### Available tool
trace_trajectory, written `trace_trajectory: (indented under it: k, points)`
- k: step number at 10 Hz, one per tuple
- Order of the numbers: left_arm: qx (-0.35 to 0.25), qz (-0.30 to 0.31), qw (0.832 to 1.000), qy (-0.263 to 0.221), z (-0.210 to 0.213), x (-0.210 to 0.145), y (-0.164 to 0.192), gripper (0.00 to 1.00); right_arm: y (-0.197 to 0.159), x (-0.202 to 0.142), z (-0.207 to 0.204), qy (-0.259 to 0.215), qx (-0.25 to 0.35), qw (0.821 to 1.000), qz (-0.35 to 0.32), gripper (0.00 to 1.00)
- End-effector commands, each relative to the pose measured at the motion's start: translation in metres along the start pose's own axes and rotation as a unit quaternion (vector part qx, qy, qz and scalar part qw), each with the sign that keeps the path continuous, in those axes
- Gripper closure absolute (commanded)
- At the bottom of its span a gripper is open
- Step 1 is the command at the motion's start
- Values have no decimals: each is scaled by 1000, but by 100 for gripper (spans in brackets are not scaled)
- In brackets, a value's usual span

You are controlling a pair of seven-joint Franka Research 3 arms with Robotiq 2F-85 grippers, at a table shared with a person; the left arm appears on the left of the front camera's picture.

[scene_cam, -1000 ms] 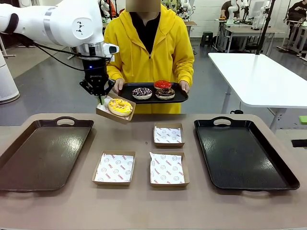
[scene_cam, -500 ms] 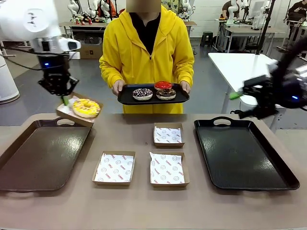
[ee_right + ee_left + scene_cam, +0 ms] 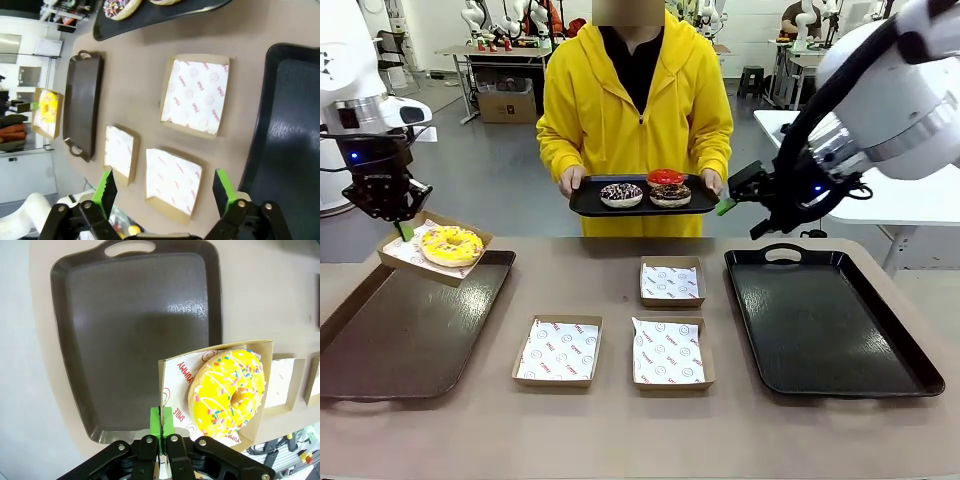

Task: Individually package the donuts and arrange them on the tray.
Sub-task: Place the picked Paper togo box on the Handle tray while simultaneously picking up another Paper togo box from the table with the other hand.

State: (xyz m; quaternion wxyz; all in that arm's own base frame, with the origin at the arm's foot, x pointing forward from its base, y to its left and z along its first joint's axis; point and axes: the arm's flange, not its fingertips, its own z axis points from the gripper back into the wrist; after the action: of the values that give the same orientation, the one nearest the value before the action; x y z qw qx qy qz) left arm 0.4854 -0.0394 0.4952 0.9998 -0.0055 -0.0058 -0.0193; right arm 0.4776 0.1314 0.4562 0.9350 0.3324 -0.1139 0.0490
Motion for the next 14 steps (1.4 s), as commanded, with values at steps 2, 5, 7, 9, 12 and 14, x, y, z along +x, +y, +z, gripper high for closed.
trace_trajectory:
  k: [2, 5, 7, 9, 12, 14]
  points:
    - [-15, -5, 1000, -7, -6, 1, 14, 99, 7, 11, -8, -6, -2, 1000, -3, 0]
    - [-1, 3, 1000, 0, -3, 0, 7, 99, 4, 3, -9, 2, -6, 1000, 6, 0]
    - [-1, 3, 1000, 0, -3, 0, 7, 99, 4, 3, -9, 2, -6, 1000, 6, 0]
    - [-1, 3, 1000, 0, -3, 0, 7, 99, 4, 3, -9, 2, -6, 1000, 6, 0]
    - [8, 12, 1000, 12, -13, 10, 10, 99, 26, 20, -37, 46, -107, 993, 23, 0]
    - [16, 10, 1000, 11, -26, 19, 15, 99, 42, 34, -58, 68, -157, 985, 28, 0]
